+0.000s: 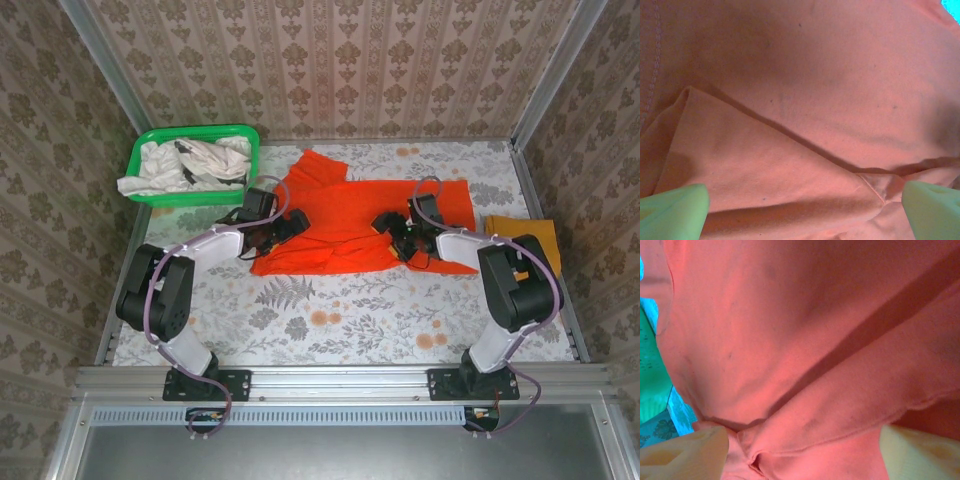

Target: Fold and stack the t-shirts

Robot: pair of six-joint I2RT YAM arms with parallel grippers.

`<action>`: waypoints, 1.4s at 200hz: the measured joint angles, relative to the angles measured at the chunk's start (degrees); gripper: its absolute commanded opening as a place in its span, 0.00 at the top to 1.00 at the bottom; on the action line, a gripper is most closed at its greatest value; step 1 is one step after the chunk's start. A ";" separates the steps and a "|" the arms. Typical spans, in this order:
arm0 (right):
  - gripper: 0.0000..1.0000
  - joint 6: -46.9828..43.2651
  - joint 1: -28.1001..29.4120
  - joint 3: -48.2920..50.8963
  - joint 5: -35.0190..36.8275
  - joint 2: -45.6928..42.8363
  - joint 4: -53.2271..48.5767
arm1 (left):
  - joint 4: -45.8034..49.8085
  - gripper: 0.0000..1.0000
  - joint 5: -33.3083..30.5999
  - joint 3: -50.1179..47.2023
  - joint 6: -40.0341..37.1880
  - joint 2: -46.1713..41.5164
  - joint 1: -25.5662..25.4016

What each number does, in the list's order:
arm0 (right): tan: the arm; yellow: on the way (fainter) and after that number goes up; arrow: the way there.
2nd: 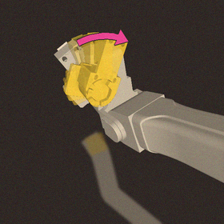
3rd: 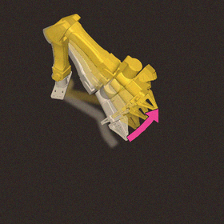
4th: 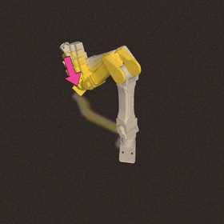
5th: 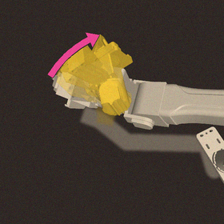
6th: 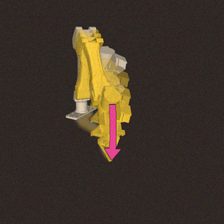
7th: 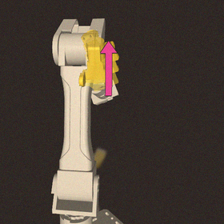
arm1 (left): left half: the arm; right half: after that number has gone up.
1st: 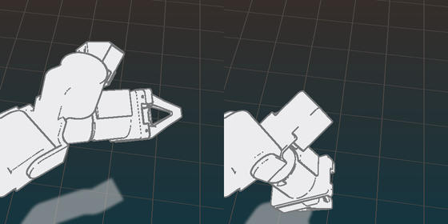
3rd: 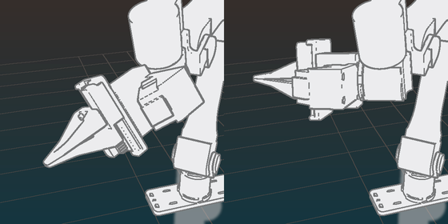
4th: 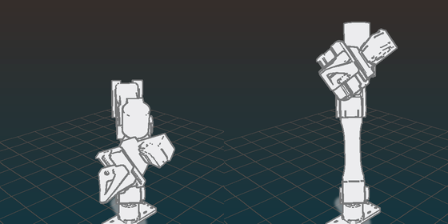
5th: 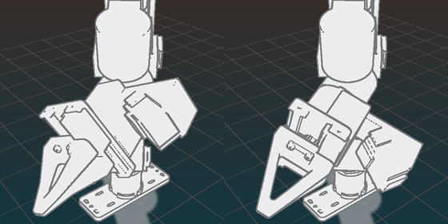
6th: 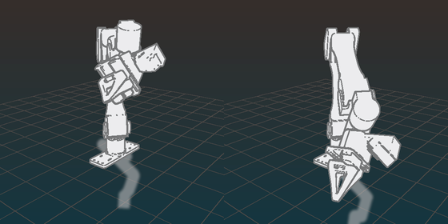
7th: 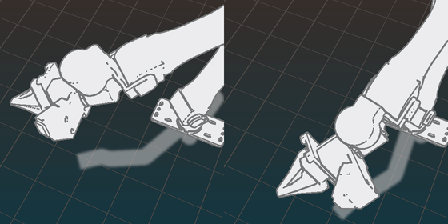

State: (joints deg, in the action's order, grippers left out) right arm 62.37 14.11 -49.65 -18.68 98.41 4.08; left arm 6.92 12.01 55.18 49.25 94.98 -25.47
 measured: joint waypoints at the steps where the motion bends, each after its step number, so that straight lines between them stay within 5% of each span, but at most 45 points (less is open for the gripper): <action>1: 0.20 0.00 0.00 -0.07 0.02 0.04 0.00 | 0.02 0.00 -0.04 0.00 0.00 -0.02 0.00; 150: 0.18 -7.87 -4.46 -18.67 0.66 10.38 -8.28 | 0.35 0.00 -0.50 0.09 -1.07 -2.21 0.00; 219: 0.18 -12.96 -9.97 -9.44 4.35 0.90 -11.23 | -2.84 0.00 0.44 4.39 -1.14 1.64 -4.24; 280: 0.18 -15.78 -17.62 -3.61 5.60 -0.07 -13.25 | -5.73 0.00 0.70 -1.03 0.46 3.98 -2.51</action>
State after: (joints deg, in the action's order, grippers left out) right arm 46.59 -3.51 -53.25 -13.08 98.35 -9.17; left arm 1.19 12.71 54.15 49.71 98.96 -27.99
